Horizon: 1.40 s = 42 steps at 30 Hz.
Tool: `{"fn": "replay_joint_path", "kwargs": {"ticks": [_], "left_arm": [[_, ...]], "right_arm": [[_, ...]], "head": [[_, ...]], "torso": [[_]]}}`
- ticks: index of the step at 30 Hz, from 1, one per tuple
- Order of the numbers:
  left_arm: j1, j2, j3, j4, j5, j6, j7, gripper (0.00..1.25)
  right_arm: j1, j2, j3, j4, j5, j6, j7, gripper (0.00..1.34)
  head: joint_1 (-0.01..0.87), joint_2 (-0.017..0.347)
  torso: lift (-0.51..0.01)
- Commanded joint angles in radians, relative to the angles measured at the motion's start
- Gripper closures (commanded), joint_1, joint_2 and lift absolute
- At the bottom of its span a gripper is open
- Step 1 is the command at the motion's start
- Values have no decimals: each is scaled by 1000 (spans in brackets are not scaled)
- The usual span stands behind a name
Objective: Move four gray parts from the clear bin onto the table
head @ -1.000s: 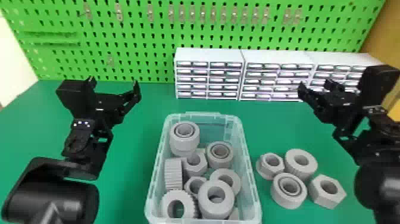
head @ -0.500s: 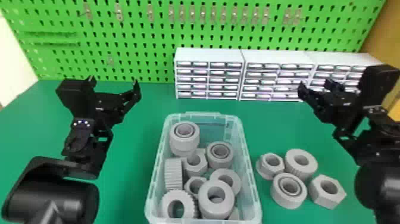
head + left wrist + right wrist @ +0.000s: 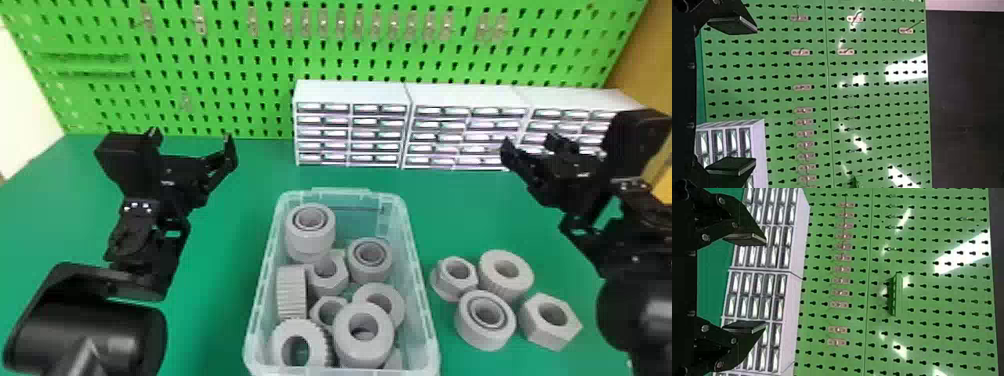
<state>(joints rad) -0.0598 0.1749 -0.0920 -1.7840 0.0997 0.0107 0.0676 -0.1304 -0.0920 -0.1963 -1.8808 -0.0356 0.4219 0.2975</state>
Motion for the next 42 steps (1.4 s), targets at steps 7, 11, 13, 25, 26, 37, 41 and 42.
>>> {"fn": "replay_joint_path", "kwargs": {"ticks": [7, 11, 13, 25, 26, 37, 41, 42], "left_arm": [[0, 0, 0, 0, 0, 0, 0, 108], [2, 0, -2, 0, 0, -1, 0, 108], [3, 0, 0, 0, 0, -1, 1, 108], [2, 0, -2, 0, 0, -1, 0, 108], [0, 0, -2, 0, 0, -1, 1, 108], [0, 0, -3, 0, 0, -1, 1, 108], [-2, 0, -2, 0, 0, -1, 0, 108], [-2, 0, -2, 0, 0, -1, 0, 108]], "right_arm": [[-2, 2, 2, -1, -1, 3, 0, 509], [3, 2, -3, -3, -1, 3, 0, 509], [3, 2, -3, -3, -1, 3, 0, 509], [0, 3, -2, -3, 0, 14, -1, 509], [0, 3, -2, -3, 0, 14, -1, 509], [-2, 3, 2, -3, 0, 14, -1, 509], [-2, 3, 5, -3, 0, 14, -1, 509], [-3, 3, 5, -3, 0, 14, -1, 509]], "head": [[678, 34], [678, 34], [678, 34], [678, 34], [678, 34], [678, 34], [678, 34], [678, 34]], "torso": [[-50], [-50], [-50], [-50], [-50], [-50], [-50], [-50]]}}
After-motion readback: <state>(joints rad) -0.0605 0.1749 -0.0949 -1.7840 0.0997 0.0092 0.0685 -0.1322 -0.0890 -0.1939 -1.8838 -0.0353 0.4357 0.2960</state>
